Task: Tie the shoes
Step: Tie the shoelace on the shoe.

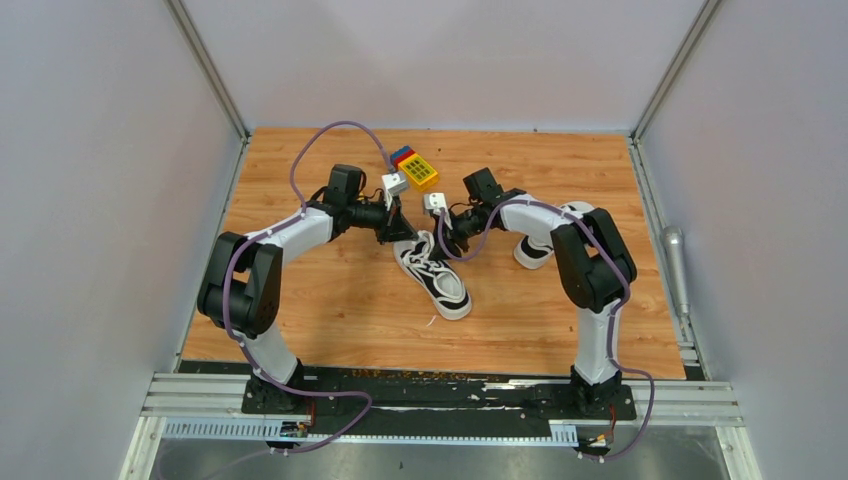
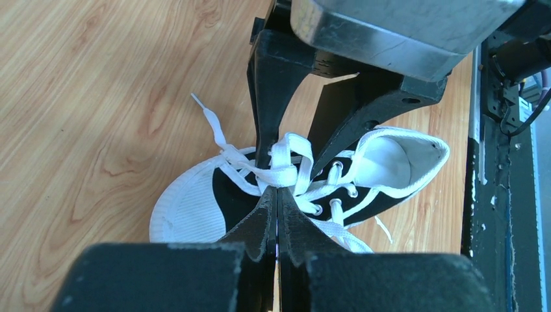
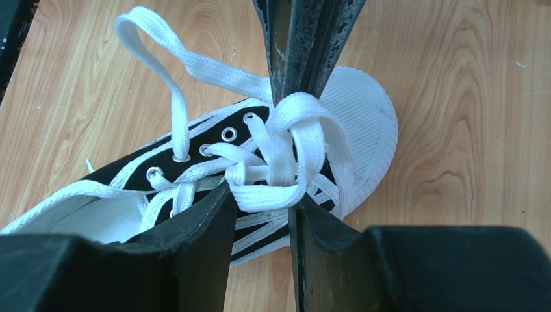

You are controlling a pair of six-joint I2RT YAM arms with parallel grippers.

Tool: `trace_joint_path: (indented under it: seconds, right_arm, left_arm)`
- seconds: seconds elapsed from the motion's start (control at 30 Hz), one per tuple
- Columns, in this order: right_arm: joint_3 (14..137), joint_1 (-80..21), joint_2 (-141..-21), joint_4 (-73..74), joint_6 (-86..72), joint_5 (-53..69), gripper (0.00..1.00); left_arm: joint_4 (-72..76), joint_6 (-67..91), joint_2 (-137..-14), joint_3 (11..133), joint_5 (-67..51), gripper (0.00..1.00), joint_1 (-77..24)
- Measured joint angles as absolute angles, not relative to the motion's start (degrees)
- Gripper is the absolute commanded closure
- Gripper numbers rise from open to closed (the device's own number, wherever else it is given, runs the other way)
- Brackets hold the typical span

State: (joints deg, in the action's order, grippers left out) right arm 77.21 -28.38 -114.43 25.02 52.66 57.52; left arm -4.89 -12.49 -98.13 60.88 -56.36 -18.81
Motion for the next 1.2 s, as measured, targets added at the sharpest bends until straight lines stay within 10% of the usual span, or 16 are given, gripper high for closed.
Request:
trace_joint_path:
  seconds: [0.37, 1.2]
  right_arm:
    - [78.98, -28.69, -117.32, 27.64, 56.23, 58.13, 0.99]
    - [75.0, -23.86, -109.93, 31.51, 54.08, 51.22, 1.0]
  left_arm:
    - [-5.06, -12.53, -98.13, 60.62, -56.16, 1.0, -18.04]
    - [-6.02, -13.02, -98.13, 59.7, -55.09, 1.0, -17.93]
